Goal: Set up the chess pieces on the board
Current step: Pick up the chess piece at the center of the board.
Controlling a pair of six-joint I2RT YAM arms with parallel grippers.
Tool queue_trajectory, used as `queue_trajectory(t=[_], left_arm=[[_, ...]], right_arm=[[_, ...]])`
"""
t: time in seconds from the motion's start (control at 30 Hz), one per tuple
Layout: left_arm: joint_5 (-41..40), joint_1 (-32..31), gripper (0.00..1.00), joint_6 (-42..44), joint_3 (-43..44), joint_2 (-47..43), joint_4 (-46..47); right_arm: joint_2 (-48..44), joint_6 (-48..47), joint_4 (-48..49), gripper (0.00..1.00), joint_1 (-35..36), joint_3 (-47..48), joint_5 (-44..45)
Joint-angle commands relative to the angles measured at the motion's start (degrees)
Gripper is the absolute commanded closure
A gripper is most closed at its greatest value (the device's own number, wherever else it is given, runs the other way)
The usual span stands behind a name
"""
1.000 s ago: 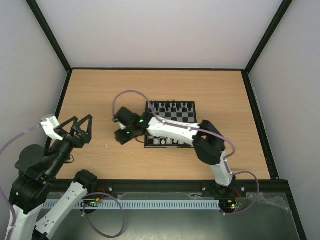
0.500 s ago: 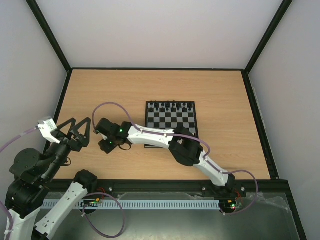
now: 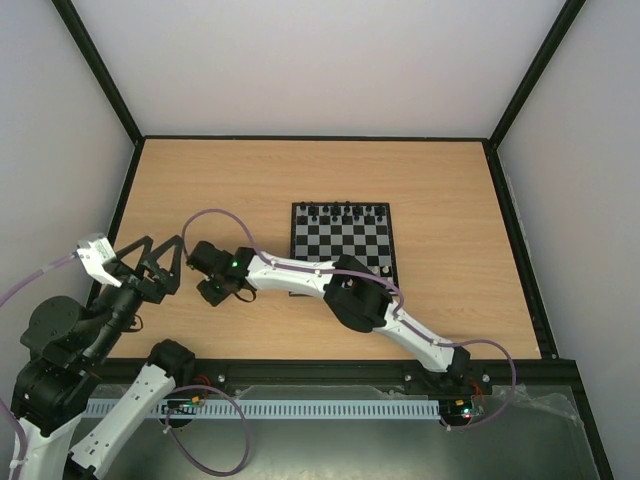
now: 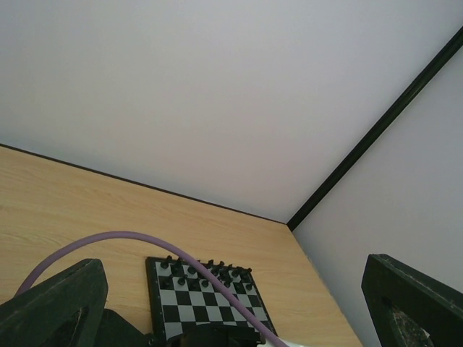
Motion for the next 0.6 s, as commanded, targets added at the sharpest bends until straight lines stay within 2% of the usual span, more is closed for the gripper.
queue_trajectory(t=[0.0,0.1,0.2,0.27,0.4,0.57], left_arm=[[0.49,-0.19,0.00,0.64,-0.68,-0.04,-0.26],[0.47,-0.19,0.00,0.64,-0.67,0.03,-0.16],[0.51,-0.19,0.00,0.64,-0.91,0.15,-0.01],[0.68,-0.19,0.00,0.54,-1.39,0.12,0.28],[0.91,-0.19,0.00,0.26,-1.99,0.23,0.53],[1.62,-0.17,0.01,-0.09,-3.26,0.72,1.44]], right_arm=[[0.97,-0.53,-3.30,0.62,0.31,2.25,1.45],[1.14,-0.57,-3.50,0.70,0.35,2.62,1.71],[0.89,-0.60,-3.50,0.74,0.35,2.66,1.79],[0.54,-0.65,-3.42,0.80,0.35,2.63,1.80],[-0.61,-0.66,-3.90,0.85,0.35,2.26,2.21],[-4.79,-0.13,-4.46,0.86,0.29,-1.74,4.02]])
